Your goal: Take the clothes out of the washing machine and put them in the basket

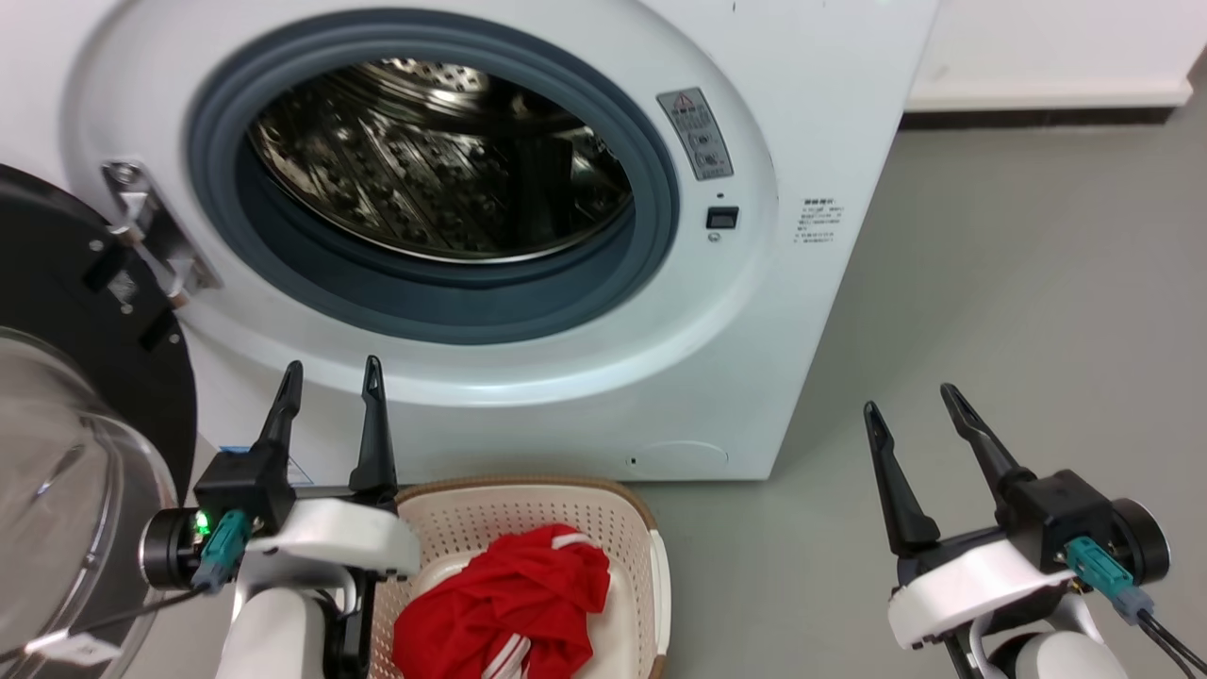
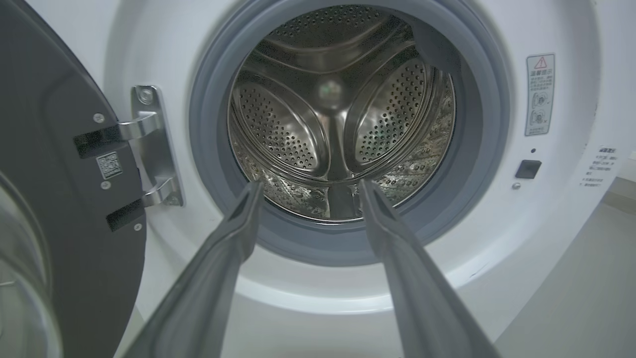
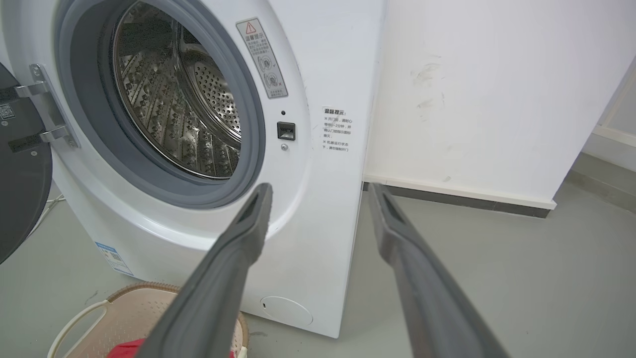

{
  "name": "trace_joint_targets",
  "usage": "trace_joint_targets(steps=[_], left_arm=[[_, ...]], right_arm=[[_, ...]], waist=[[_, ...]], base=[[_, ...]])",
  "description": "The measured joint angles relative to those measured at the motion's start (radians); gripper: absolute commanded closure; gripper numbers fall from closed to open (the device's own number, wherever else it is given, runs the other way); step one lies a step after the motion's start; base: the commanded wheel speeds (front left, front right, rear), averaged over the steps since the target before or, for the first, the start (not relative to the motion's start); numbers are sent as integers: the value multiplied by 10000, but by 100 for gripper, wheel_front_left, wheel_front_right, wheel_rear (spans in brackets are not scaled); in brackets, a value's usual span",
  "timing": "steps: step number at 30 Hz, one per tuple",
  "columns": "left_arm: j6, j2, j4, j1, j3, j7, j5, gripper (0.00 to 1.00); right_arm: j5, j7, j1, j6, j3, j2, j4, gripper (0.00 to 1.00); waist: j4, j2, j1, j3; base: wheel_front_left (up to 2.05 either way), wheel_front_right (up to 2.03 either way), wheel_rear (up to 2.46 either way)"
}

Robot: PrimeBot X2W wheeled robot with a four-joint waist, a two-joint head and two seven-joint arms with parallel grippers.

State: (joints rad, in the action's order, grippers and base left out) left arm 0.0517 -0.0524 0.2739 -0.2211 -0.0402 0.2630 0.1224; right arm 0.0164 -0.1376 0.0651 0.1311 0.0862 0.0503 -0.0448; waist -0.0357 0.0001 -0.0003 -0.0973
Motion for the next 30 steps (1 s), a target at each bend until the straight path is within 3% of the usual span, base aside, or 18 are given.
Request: trace_joint_targets(steps=[10,30], left_arm=[[33,-213,-1430,1487,201,2,-660,0],[12,-236,-1827,2261,357,-213,-297,0]], right_arm=[[-2,211,-685,0,-291,0,322,0],[84,330,-1107,0,-238,0,525,0]], waist=[[143,0,1,851],[265,0,1,1170]], base=[[0,0,0],[0,0,0]])
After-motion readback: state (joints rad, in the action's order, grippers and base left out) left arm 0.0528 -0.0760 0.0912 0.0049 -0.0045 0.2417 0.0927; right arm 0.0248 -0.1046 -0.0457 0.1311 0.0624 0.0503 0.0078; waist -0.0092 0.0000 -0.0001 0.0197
